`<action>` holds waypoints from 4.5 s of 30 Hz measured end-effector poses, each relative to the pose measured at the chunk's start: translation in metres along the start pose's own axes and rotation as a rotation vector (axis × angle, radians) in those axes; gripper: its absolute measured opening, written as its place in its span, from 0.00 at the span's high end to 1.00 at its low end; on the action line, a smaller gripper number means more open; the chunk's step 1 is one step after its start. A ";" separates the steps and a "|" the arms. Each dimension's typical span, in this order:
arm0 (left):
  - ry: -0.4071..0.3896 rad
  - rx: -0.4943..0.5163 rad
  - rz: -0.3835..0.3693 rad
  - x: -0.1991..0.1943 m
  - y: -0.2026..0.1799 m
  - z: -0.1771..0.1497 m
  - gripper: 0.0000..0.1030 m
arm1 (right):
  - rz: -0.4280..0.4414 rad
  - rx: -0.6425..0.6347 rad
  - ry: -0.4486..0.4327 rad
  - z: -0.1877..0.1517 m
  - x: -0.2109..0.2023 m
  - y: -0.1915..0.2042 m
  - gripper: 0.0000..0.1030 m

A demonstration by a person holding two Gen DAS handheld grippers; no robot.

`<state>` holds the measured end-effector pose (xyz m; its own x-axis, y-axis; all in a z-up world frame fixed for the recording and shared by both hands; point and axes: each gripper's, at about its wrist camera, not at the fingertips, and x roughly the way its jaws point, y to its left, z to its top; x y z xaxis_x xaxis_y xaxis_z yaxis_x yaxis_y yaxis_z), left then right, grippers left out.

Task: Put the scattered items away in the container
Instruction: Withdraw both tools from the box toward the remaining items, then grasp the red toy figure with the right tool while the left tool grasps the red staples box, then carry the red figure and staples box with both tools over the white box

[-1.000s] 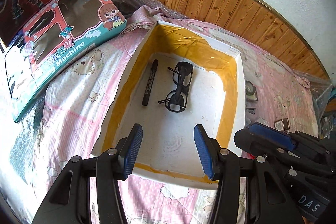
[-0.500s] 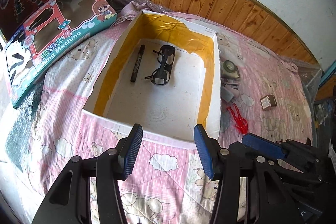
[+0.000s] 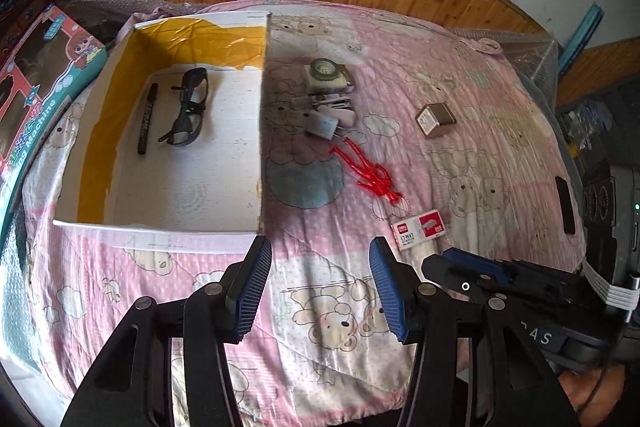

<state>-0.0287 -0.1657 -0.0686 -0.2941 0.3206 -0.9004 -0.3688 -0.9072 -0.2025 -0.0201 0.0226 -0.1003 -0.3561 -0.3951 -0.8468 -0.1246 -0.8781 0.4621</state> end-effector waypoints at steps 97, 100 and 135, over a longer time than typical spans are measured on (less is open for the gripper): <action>0.234 0.073 -0.337 0.144 -0.068 0.033 0.85 | 0.061 -0.016 0.149 0.055 0.049 -0.108 0.82; 0.199 0.051 -0.342 0.126 -0.054 0.032 0.86 | 0.055 -0.046 0.148 0.047 0.044 -0.088 0.82; -0.097 -0.217 -0.218 -0.029 0.093 -0.011 0.85 | 0.048 -0.482 0.146 -0.005 0.022 0.126 0.82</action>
<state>-0.0446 -0.2627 -0.0659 -0.3157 0.5286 -0.7879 -0.2390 -0.8480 -0.4731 -0.0387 -0.0983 -0.0624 -0.2138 -0.4418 -0.8712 0.3432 -0.8690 0.3565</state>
